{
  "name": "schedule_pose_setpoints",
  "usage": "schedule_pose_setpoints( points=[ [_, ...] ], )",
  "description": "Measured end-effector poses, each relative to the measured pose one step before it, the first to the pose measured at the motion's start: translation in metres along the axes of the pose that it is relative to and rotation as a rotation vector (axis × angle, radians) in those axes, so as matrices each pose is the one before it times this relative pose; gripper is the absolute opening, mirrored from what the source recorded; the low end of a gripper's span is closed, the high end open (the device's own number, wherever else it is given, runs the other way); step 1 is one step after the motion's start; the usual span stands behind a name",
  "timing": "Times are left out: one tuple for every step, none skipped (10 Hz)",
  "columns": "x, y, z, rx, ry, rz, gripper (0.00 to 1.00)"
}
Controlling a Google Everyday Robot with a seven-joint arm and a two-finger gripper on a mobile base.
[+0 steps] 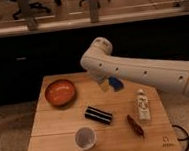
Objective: Pick up the ceramic bowl
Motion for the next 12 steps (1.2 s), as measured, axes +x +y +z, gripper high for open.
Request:
schedule_pose_setpoints(
  points=[
    [-0.00133, -0.00353, 0.00277, 0.00649, 0.00067, -0.01356, 0.8],
    [-0.003, -0.00421, 0.00293, 0.00565, -0.00189, -0.0141, 0.8],
    [-0.00284, -0.00481, 0.0034, 0.0082, -0.00132, -0.01749, 0.8],
    [-0.00066, -0.00322, 0.00471, 0.00744, -0.00054, -0.01757, 0.8],
    [-0.00198, -0.0036, 0.00348, 0.0061, -0.00125, -0.01572, 0.8],
    [-0.00305, -0.00466, 0.00408, 0.00623, -0.0023, -0.01914, 0.8],
    [-0.00214, -0.00335, 0.00218, 0.00504, -0.00269, -0.01125, 0.8],
    [-0.00146, -0.00284, 0.00401, 0.00573, -0.0033, -0.01128, 0.8],
    [-0.00115, -0.00285, 0.00547, 0.00578, -0.00307, -0.01199, 0.8],
    [-0.00358, -0.00553, 0.00561, 0.00863, -0.00542, -0.01753, 0.8],
    [-0.00244, -0.00361, 0.00418, 0.00503, -0.00348, -0.01217, 0.8],
    [-0.00163, -0.00273, 0.00355, 0.00362, -0.00205, -0.00907, 0.8]
  ],
)
